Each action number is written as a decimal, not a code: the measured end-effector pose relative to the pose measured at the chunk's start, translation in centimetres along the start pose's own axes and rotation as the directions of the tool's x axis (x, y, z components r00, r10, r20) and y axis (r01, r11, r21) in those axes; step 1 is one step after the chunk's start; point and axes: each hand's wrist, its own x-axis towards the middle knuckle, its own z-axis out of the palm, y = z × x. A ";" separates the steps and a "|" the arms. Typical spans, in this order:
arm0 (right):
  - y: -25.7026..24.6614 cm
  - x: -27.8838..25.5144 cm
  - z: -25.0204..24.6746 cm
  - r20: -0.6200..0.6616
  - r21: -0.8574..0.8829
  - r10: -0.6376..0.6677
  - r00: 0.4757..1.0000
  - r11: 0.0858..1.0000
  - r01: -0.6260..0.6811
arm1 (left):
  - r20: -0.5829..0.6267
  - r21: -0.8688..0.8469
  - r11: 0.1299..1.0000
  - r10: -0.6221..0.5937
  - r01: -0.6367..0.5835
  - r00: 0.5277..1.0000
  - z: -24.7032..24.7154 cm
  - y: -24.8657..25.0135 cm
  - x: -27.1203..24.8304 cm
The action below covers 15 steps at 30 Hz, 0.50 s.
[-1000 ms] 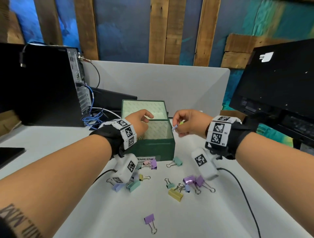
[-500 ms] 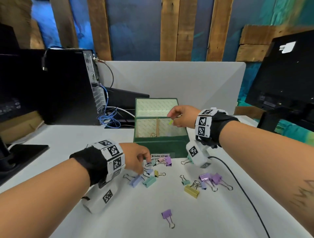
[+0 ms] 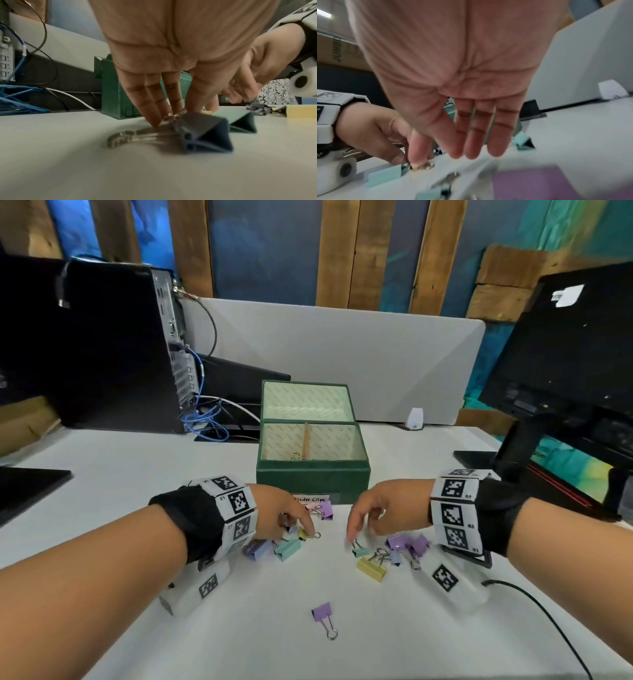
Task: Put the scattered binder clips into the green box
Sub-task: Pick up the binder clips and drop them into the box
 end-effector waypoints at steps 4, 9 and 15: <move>0.9 -1.0 0.8 0.115 0.017 0.080 0.990 0.996 -0.082 | -0.003 0.027 1.000 -0.005 0.005 1.000 0.1 0.2 0.2; 1.5 -1.5 1.2 0.043 -0.057 0.071 0.997 0.996 -0.068 | -0.006 -0.006 0.998 -0.056 0.056 0.998 0.3 -0.1 0.9; 2.0 -1.6 2.3 0.054 -0.063 0.080 0.995 0.995 -0.076 | -0.056 -0.044 0.995 -0.093 0.091 0.994 0.3 -0.2 0.8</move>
